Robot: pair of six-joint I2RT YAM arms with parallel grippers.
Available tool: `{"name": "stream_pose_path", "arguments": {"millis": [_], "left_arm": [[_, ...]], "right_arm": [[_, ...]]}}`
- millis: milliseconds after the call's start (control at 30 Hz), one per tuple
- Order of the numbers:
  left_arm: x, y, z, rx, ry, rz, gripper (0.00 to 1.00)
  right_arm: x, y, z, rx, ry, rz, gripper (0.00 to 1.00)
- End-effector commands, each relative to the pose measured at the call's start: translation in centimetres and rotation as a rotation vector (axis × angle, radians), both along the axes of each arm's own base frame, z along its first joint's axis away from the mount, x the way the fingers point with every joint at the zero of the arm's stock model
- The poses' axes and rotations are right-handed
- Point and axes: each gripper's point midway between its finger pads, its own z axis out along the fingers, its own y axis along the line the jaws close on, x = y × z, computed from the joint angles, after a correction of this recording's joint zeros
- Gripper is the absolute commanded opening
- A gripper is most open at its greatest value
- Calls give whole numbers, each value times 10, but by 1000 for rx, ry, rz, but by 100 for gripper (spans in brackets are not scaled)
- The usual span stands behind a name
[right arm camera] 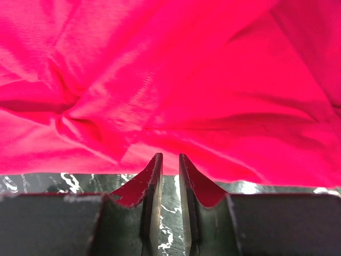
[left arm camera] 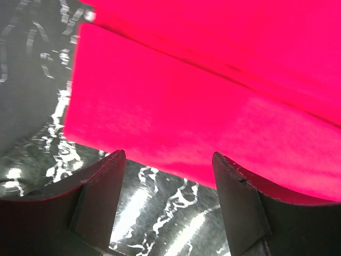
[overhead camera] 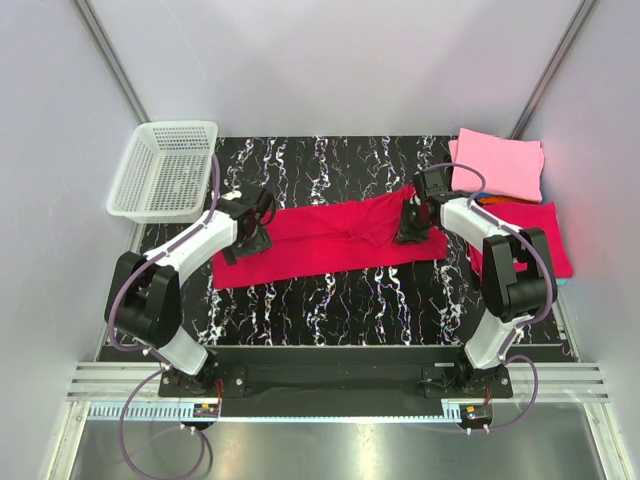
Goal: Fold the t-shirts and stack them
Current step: Fold the tshirt
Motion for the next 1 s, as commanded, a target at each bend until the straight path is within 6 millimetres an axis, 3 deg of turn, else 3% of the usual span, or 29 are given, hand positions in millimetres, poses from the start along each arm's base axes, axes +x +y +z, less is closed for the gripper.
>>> {"name": "stream_pose_path", "arguments": {"millis": [0, 467, 967], "left_arm": [[3, -17, 10, -60, -39, -52, 71], [8, -21, 12, -63, -39, -74, 71], [7, -16, 10, -30, -21, -90, 71]], "right_arm": [[16, 19, 6, 68, -52, 61, 25], [38, 38, -14, 105, -20, 104, 22], [97, 63, 11, 164, -139, 148, 20]]}}
